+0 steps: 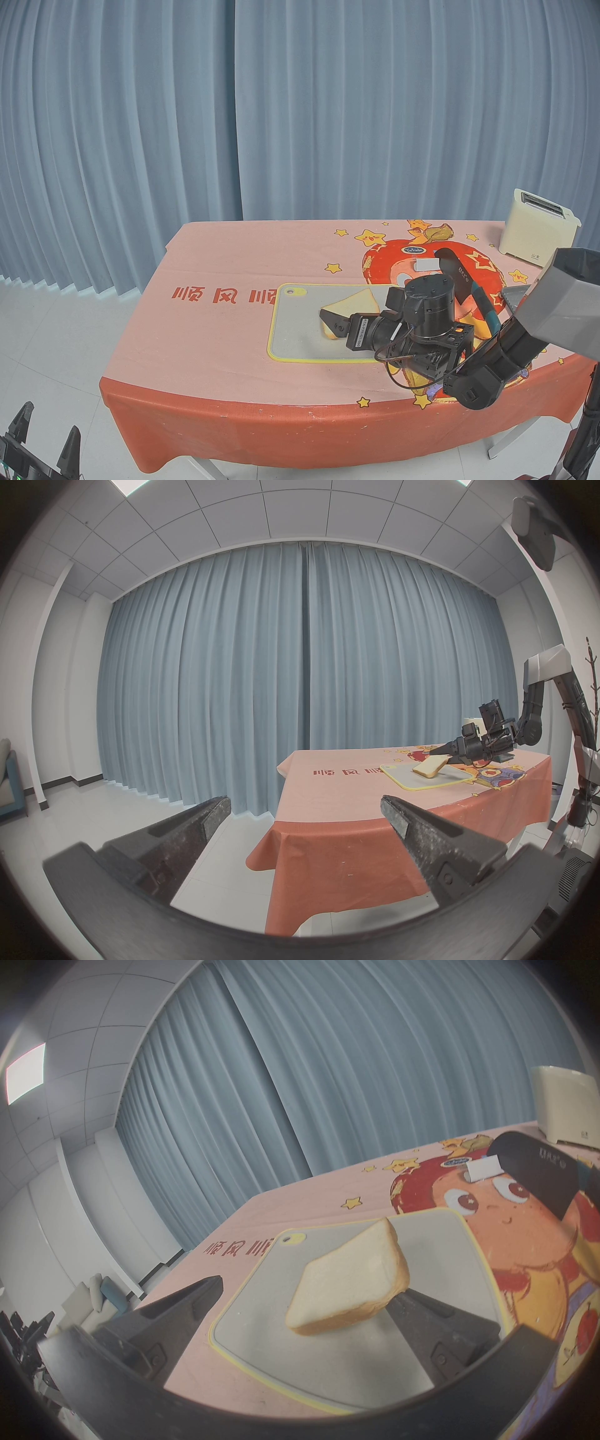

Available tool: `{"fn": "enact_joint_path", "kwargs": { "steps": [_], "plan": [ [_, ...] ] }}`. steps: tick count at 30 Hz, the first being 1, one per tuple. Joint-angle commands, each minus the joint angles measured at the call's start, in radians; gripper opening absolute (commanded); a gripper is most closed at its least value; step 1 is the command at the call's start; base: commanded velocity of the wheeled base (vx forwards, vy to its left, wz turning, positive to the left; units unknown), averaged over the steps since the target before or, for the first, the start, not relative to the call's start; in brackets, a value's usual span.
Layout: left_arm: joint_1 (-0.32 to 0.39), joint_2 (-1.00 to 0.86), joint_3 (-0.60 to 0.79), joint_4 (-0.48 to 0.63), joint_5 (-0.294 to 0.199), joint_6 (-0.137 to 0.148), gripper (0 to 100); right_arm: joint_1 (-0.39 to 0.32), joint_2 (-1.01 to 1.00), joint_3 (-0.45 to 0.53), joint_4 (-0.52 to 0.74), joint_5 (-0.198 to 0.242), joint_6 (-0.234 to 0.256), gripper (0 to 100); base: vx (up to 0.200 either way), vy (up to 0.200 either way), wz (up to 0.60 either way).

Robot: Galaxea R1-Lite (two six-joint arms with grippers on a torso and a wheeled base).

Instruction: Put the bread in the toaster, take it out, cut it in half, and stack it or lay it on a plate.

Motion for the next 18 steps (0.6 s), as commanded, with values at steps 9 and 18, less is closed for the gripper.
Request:
{"fn": "enact_joint_path", "kwargs": {
  "steps": [9, 18],
  "plan": [
    [0.000, 0.000, 0.018, -0.001, 0.000, -0.001, 100, 0.012, -0.015, 0.010, 0.081, -0.002, 0.031, 100, 0.000, 0.000, 0.00],
    [0.000, 0.000, 0.018, -0.001, 0.000, -0.001, 100, -0.001, -0.069, 0.004, 0.162, -0.003, 0.091, 100, 0.000, 0.000, 0.00]
  ]
}}
